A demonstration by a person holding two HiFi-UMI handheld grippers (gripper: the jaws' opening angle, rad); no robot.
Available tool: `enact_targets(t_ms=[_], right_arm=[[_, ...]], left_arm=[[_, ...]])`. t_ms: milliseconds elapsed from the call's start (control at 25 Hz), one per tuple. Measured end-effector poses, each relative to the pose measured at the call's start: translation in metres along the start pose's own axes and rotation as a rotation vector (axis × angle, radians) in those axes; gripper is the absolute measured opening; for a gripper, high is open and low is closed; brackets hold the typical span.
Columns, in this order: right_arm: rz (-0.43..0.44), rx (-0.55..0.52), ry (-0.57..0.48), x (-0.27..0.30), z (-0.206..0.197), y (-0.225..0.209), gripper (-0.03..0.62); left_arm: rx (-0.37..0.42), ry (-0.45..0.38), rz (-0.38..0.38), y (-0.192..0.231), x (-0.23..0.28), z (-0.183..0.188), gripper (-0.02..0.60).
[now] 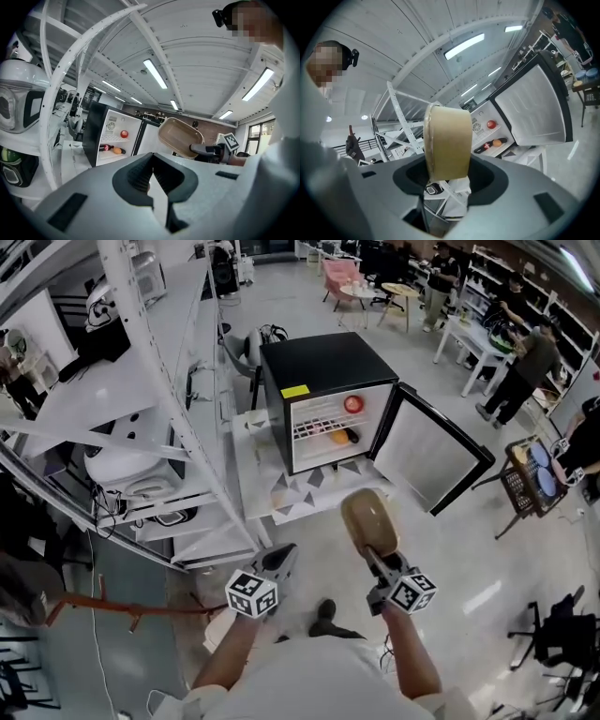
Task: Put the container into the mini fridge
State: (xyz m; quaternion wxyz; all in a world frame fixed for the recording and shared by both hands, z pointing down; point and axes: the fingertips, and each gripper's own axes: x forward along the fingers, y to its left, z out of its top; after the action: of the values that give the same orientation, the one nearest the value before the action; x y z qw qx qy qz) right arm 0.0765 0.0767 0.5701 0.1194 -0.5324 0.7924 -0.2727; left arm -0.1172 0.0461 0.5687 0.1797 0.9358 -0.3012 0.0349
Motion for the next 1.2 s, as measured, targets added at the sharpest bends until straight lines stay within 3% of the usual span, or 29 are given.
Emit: enact_targets(t_ms=[560,1200], right_arm=[[0.066,0.043,0.067,0.062,0.049,-0.099,0.227],[0.072,0.065,0.123,0.124,0.062,-0.143,0.227]], left_arm=[[-0.014,0.014,0.102,0.020,0.104,0.018,0.003],[-0.012,0.031,0.147,0.068,0.159,0.040,0.003]])
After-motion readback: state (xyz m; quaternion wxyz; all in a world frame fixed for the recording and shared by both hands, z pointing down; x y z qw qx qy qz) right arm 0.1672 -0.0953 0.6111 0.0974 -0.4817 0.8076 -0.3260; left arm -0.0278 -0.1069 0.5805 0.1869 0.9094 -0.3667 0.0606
